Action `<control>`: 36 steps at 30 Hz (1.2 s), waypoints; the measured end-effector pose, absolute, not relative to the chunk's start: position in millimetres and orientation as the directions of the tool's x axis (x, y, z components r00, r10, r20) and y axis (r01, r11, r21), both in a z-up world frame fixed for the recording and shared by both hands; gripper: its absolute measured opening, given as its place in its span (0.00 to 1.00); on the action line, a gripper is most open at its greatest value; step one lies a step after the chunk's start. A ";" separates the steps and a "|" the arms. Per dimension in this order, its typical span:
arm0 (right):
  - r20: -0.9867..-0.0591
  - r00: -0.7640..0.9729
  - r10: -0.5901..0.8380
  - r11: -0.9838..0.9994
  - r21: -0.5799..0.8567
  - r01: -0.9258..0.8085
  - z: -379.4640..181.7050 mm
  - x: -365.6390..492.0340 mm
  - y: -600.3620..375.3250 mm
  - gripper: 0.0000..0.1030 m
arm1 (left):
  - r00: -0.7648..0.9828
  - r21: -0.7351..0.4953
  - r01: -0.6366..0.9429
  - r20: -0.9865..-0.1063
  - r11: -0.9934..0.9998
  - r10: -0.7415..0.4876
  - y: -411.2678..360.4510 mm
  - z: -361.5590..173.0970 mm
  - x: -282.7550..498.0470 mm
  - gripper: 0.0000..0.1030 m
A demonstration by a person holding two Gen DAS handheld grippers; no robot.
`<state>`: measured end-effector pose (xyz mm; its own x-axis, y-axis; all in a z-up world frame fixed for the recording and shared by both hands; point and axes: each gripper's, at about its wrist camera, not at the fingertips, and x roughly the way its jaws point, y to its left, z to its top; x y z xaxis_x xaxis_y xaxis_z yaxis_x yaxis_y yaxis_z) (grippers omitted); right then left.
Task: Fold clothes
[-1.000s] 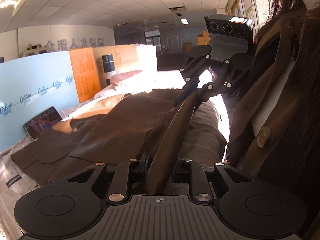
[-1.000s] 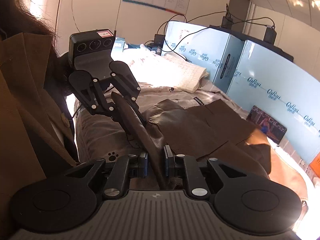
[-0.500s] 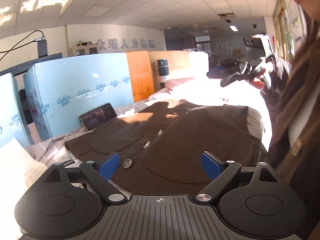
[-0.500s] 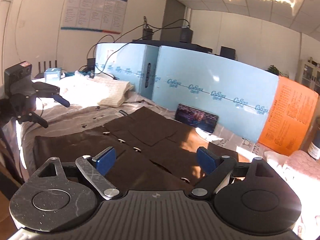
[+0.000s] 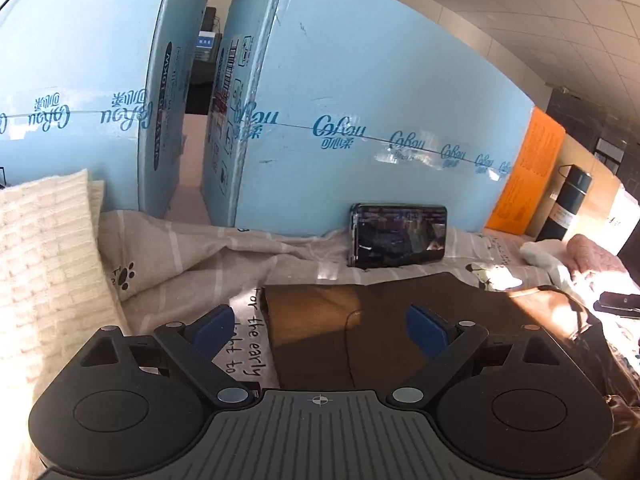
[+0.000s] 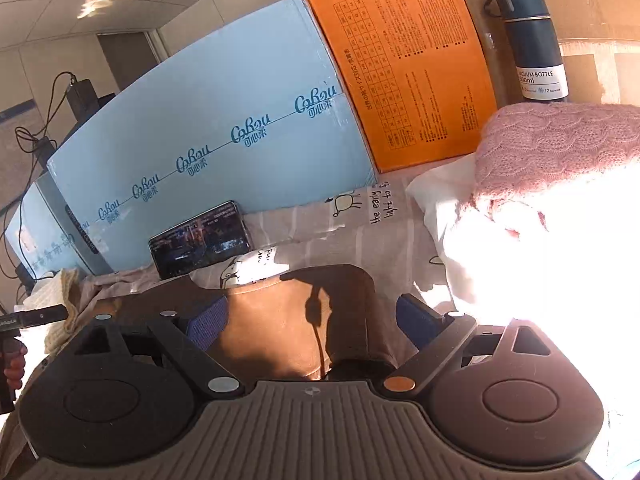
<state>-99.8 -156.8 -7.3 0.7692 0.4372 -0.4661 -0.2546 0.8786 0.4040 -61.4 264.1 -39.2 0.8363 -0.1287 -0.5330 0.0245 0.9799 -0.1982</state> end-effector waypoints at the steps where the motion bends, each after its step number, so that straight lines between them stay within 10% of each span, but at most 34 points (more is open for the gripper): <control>1: -0.474 0.766 0.435 0.878 0.411 -0.244 -12.1 -92.4 -157.7 0.88 | 0.830 -0.191 0.009 -0.546 0.981 -0.114 265.3 -44.1 -52.9 0.92; 8: -0.527 0.734 0.428 0.876 0.442 -0.194 -40.2 -68.0 -156.4 0.82 | 0.793 -0.181 0.005 -0.599 0.983 -0.115 258.3 -73.8 -23.1 0.88; 12: -0.530 0.737 0.418 0.889 0.404 -0.214 -38.6 -70.0 -151.4 0.36 | 0.812 -0.055 0.038 -0.581 0.998 -0.063 234.5 -73.5 -28.3 0.37; 16: -0.510 0.756 0.410 0.903 0.345 -0.257 -30.2 -79.4 -141.2 0.21 | 0.850 -0.036 0.027 -0.526 0.999 -0.042 233.3 -62.2 -45.2 0.06; 23: -0.404 0.843 0.355 0.935 0.161 -0.316 6.6 -86.0 -116.2 0.17 | 0.921 0.012 -0.005 -0.388 1.000 0.009 228.1 -27.5 -69.7 0.05; 28: -0.435 0.846 0.307 0.948 0.058 -0.314 0.6 -66.5 -103.3 0.18 | 0.884 0.025 -0.047 -0.465 0.999 0.053 234.5 -41.3 -55.2 0.08; 31: -0.491 0.819 0.297 0.950 0.066 -0.305 -11.2 -58.5 -105.2 0.37 | 0.856 0.013 -0.075 -0.512 0.997 0.071 241.9 -54.1 -52.8 0.23; 33: -0.466 0.830 0.306 0.950 0.093 -0.298 -8.7 -63.0 -110.1 0.82 | 0.845 0.000 -0.087 -0.530 0.996 0.074 245.9 -56.6 -55.2 0.33; 36: -0.392 0.880 0.268 0.961 0.043 -0.274 5.2 -72.8 -109.3 0.85 | 0.849 -0.010 -0.078 -0.525 0.997 0.061 245.9 -53.1 -65.9 0.54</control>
